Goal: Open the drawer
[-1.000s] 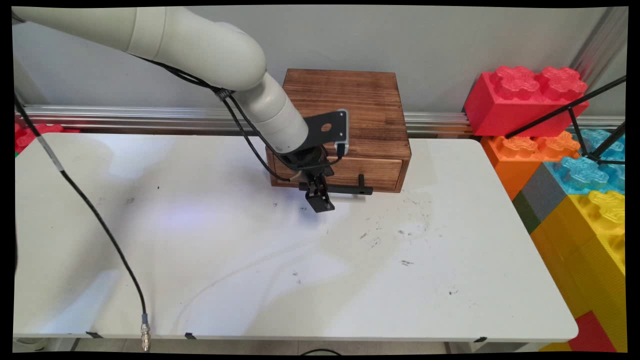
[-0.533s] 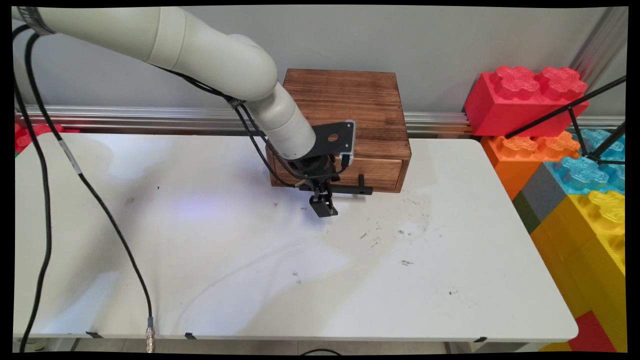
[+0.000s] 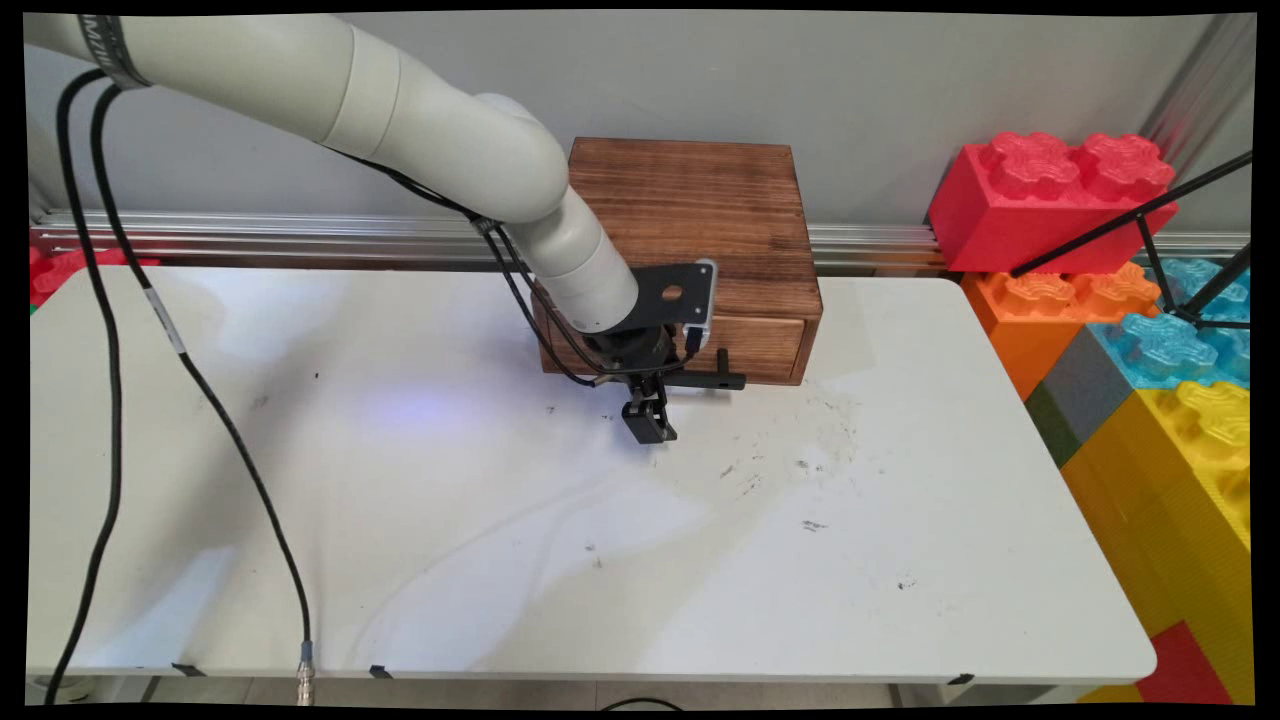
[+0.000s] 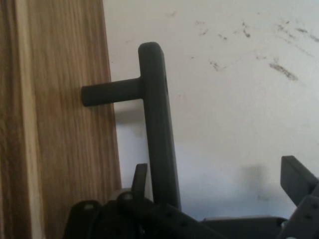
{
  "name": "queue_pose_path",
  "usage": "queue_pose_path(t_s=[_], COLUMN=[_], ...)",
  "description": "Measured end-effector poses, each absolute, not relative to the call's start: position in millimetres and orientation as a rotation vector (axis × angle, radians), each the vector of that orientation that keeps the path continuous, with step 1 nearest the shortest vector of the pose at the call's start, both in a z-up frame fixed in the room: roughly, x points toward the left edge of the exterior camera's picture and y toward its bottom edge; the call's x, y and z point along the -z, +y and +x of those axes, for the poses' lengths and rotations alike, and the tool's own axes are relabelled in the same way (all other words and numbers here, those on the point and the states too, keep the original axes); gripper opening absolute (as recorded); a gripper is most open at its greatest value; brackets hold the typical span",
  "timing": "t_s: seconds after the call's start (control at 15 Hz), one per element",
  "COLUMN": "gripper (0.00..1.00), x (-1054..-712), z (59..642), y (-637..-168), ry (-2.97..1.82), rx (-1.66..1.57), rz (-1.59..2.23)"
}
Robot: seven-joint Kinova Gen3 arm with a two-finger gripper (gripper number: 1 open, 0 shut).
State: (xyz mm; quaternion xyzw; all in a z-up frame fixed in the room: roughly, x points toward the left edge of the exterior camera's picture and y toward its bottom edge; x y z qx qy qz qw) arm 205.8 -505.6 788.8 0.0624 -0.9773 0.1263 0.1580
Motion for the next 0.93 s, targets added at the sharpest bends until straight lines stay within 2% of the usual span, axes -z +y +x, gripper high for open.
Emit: queue_pose_path(t_s=[0.93], gripper=[1.00], x=[-769], z=[205], y=[-506], ry=[-2.787], rx=[-0.323], rz=[0.250])
